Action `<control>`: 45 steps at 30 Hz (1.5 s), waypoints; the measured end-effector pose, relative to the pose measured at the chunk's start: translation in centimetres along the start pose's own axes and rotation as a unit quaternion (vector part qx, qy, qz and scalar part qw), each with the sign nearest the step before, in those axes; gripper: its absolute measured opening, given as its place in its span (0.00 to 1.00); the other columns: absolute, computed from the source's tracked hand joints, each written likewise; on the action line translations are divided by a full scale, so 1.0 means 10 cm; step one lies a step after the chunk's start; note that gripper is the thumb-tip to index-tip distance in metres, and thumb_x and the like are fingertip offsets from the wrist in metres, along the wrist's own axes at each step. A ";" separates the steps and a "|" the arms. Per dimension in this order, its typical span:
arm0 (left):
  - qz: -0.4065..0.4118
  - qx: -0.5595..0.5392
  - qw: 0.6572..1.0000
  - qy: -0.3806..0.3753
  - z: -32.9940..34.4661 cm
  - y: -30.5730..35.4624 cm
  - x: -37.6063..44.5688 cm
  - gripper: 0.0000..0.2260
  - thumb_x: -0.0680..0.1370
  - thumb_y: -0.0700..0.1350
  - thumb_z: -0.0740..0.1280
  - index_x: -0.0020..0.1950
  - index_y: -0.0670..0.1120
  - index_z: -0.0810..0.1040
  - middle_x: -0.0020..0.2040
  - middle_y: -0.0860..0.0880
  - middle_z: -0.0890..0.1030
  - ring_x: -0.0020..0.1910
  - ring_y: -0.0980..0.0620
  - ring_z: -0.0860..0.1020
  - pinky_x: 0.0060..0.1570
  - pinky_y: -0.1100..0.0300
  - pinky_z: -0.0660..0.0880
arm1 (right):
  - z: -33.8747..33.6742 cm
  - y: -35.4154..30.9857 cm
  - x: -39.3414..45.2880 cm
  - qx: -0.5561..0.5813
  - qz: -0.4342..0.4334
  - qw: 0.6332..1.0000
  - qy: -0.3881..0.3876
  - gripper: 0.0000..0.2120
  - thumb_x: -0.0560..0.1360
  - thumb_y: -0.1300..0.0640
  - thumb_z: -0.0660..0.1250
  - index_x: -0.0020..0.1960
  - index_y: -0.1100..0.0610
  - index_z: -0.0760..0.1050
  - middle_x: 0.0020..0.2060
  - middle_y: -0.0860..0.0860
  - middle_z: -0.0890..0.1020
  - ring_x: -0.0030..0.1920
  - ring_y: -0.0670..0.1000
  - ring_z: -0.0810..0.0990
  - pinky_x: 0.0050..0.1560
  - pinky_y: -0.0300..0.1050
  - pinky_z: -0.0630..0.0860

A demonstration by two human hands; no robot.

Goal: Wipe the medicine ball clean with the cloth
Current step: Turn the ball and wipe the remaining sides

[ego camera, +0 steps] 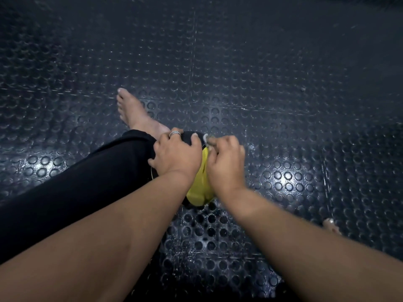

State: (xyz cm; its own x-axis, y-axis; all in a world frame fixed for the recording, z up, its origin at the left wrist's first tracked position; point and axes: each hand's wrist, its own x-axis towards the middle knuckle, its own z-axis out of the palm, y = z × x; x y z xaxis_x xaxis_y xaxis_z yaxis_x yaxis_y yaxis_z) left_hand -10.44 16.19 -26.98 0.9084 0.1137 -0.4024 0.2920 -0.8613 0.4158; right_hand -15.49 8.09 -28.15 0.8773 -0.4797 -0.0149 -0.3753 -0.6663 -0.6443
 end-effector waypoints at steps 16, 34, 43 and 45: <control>-0.025 -0.163 0.970 -0.181 -0.31 -0.05 0.37 0.30 0.75 0.62 0.68 0.71 0.47 0.70 0.66 0.45 0.75 0.63 0.43 0.74 0.64 0.51 0.72 | -0.31 0.54 -0.39 0.252 0.353 0.898 0.078 0.09 0.79 0.58 0.60 0.57 0.56 0.76 0.52 0.52 0.78 0.46 0.49 0.76 0.48 0.45 0.75; -0.040 0.160 0.951 -0.261 -0.41 0.21 0.54 0.37 0.81 0.67 0.50 0.77 0.39 0.58 0.76 0.38 0.61 0.74 0.31 0.60 0.68 0.37 0.64 | -0.50 1.02 -0.60 0.073 0.264 0.962 -0.018 0.13 0.80 0.59 0.56 0.63 0.57 0.71 0.55 0.52 0.75 0.48 0.49 0.76 0.43 0.39 0.76; 0.112 -0.007 0.991 -0.076 -0.10 -0.09 -0.20 0.20 0.83 0.48 0.55 0.75 0.50 0.64 0.76 0.46 0.62 0.76 0.44 0.57 0.69 0.32 0.57 | -0.26 0.45 -0.27 0.158 0.279 0.944 -0.075 0.16 0.78 0.59 0.61 0.65 0.57 0.72 0.60 0.54 0.78 0.52 0.53 0.78 0.52 0.39 0.71; 0.149 0.048 0.986 -0.060 -0.05 -0.12 -0.32 0.22 0.83 0.57 0.53 0.77 0.54 0.61 0.78 0.48 0.56 0.77 0.47 0.52 0.67 0.27 0.54 | -0.26 0.46 -0.27 0.127 0.254 0.955 -0.084 0.16 0.78 0.60 0.61 0.65 0.58 0.73 0.60 0.54 0.78 0.53 0.52 0.77 0.52 0.39 0.70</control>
State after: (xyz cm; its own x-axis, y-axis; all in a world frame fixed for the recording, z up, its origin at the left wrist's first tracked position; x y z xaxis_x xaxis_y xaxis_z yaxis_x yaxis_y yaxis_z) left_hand -13.59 17.14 -25.76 0.9063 -0.2050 -0.3697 -0.0165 -0.8911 0.4536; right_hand -20.36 4.80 -29.04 0.6454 -0.5915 -0.4833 -0.6992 -0.2026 -0.6856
